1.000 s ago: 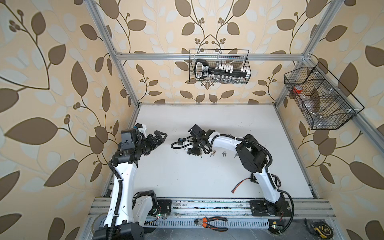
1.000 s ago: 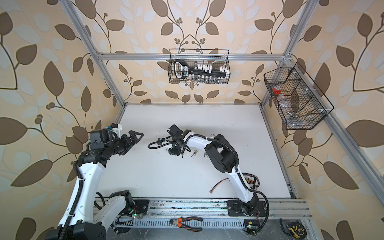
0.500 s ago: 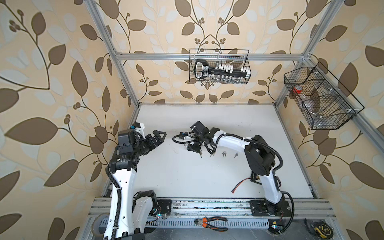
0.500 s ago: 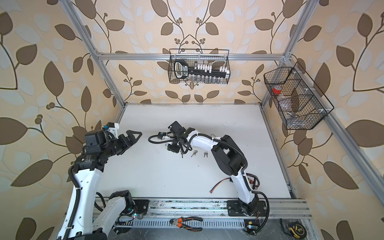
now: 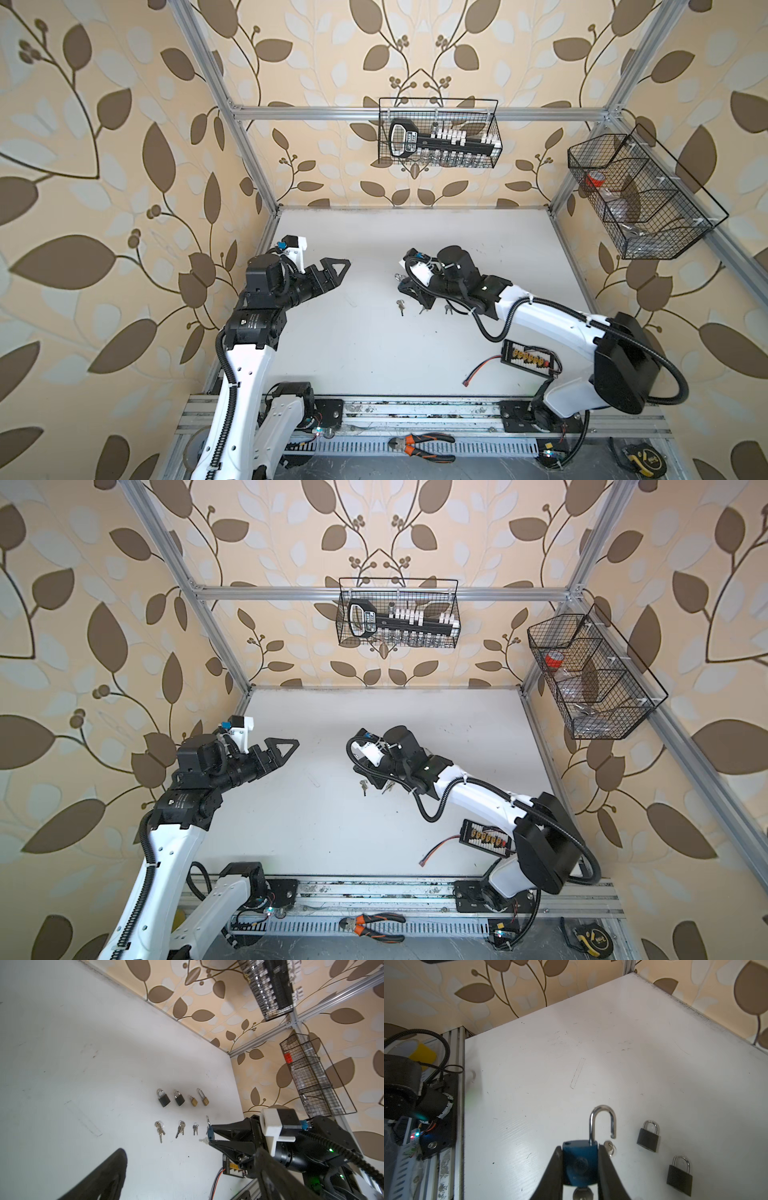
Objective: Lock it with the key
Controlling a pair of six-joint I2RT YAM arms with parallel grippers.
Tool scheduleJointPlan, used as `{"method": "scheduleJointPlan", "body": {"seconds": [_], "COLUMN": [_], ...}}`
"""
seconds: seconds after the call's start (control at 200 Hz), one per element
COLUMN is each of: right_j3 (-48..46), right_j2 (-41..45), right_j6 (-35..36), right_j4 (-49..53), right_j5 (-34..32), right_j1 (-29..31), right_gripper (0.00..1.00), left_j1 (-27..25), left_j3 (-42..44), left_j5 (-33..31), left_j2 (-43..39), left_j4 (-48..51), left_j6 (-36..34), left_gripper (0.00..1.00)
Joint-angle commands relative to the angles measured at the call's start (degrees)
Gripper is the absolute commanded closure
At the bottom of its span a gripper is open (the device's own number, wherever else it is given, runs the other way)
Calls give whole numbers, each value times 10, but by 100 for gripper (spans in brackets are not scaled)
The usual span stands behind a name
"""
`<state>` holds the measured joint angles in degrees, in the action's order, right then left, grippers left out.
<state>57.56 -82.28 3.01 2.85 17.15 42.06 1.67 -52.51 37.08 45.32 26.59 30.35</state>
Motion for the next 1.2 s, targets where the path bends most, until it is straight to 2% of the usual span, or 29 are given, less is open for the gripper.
{"method": "scheduleJointPlan", "body": {"seconds": [0.0, 0.04, 0.195, 0.295, 0.425, 0.685, 0.805, 0.915, 1.065, 1.195], "right_j3": [-23, -32, -55, -45, -28, -6, -12, -5, 1, -1], "right_j2": [56, 72, 121, 140, 139, 138, 134, 124, 116, 118], "right_j6": [-48, -58, -126, -137, -152, -183, -230, -242, -244, -242], "right_j4": [-29, -29, -83, -90, -102, -127, -190, -200, -202, -196], "right_j5": [39, 70, 262, 313, 382, 429, 470, 472, 471, 449], "right_j1": [-21, -33, -93, -100, -100, -97, -95, -86, -75, -76], "right_gripper": [100, 100, 100, 100, 100, 100, 100, 100, 100, 100], "left_j1": [-26, -39, -104, -148, -203, -277, -300, -319, -330, -332], "left_j3": [3, 6, -6, -19, -38, -68, -72, -74, -74, -72], "left_j5": [29, 30, 49, 72, 82, 113, 132, 148, 144, 142], "left_j2": [-14, -12, 18, 39, 61, 95, 111, 123, 128, 123], "left_j4": [-114, -135, -194, -227, -256, -276, -282, -291, -291, -290], "left_j6": [31, 39, 44, 42, 39, 22, 16, 12, 11, 9], "left_gripper": [6, 6, 8, 14, 17, 19, 23, 29, 30, 35]}}
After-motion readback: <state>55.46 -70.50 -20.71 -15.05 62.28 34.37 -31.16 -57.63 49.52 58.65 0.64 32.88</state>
